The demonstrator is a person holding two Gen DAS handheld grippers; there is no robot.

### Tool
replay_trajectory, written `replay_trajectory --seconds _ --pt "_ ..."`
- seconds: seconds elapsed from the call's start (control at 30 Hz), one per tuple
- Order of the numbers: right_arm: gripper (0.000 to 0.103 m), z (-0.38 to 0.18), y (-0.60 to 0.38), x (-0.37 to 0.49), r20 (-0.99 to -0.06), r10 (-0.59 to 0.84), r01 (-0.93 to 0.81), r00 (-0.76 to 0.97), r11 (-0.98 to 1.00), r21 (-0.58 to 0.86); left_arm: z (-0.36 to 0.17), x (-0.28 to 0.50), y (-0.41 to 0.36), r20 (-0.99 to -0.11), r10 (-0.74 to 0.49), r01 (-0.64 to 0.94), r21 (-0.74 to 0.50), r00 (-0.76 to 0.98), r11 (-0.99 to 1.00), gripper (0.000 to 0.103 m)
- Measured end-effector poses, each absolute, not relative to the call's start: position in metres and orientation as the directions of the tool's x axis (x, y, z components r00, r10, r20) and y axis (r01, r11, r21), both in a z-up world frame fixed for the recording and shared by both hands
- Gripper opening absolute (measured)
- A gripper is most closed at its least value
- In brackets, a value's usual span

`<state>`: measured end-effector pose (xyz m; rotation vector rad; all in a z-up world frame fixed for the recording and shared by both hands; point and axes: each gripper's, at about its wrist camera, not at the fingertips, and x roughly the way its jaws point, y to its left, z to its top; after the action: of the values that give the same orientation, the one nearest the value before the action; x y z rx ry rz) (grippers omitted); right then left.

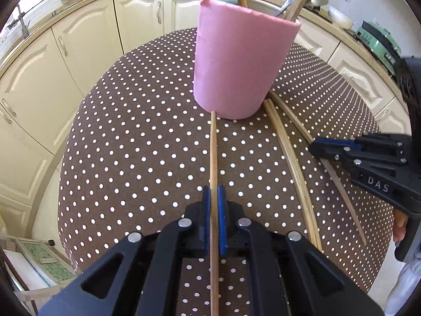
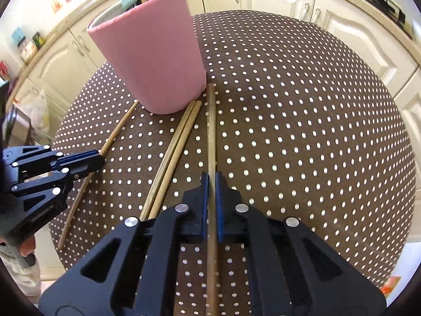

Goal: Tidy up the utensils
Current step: 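Lift both chopsticks and lower them into the pink cup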

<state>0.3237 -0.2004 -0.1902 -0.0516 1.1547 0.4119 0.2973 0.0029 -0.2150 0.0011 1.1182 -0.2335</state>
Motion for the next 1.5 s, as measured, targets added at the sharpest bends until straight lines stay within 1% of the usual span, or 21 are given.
replay_trajectory --seconds 0.33,0.43,0.57,0.73,0.93,1.07,1.23,1.33,1.5 --pt "0.006 -0.185 -0.250 0.290 -0.812 0.417 -0.312 0.409 0.900 0.305 -0.183 0.268 0.023 -0.809 -0.238 0.162 -0.178 0.537 0.971 0.005" --pt "0.006 -0.177 -0.265 0.277 -0.762 0.456 -0.308 0.459 0.887 0.345 -0.168 0.256 0.024 -0.768 -0.255 0.178 -0.185 0.588 0.966 0.005" --pt "0.006 -0.158 -0.285 0.253 -0.668 0.508 -0.325 0.544 0.861 0.391 -0.146 0.242 0.021 -0.703 -0.283 0.207 -0.194 0.653 0.959 0.005" --pt "0.006 -0.131 -0.299 0.224 -0.549 0.533 -0.369 0.644 0.845 0.388 -0.121 0.223 0.014 -0.608 -0.304 0.246 -0.180 0.734 0.952 0.005" --pt "0.006 -0.102 -0.296 0.197 -0.444 0.570 -0.427 0.691 0.818 0.387 -0.098 0.209 0.001 -0.494 -0.330 0.290 -0.159 0.804 0.944 0.005" --pt "0.006 -0.081 -0.276 0.186 -0.387 0.578 -0.457 0.718 0.811 0.364 -0.084 0.207 -0.002 -0.422 -0.349 0.313 -0.153 0.837 0.937 0.005" --pt "0.006 -0.060 -0.258 0.192 -0.314 0.582 -0.486 0.750 0.807 0.336 -0.066 0.209 -0.005 -0.343 -0.364 0.330 -0.156 0.866 0.931 0.005" --pt "0.006 -0.054 -0.249 0.199 -0.286 0.577 -0.494 0.765 0.810 0.314 -0.059 0.214 -0.007 -0.302 -0.371 0.334 -0.167 0.878 0.928 0.005" --pt "0.006 -0.044 -0.241 0.204 -0.240 0.584 -0.504 0.776 0.802 0.321 -0.050 0.221 -0.004 -0.229 -0.383 0.345 -0.189 0.895 0.919 0.006"
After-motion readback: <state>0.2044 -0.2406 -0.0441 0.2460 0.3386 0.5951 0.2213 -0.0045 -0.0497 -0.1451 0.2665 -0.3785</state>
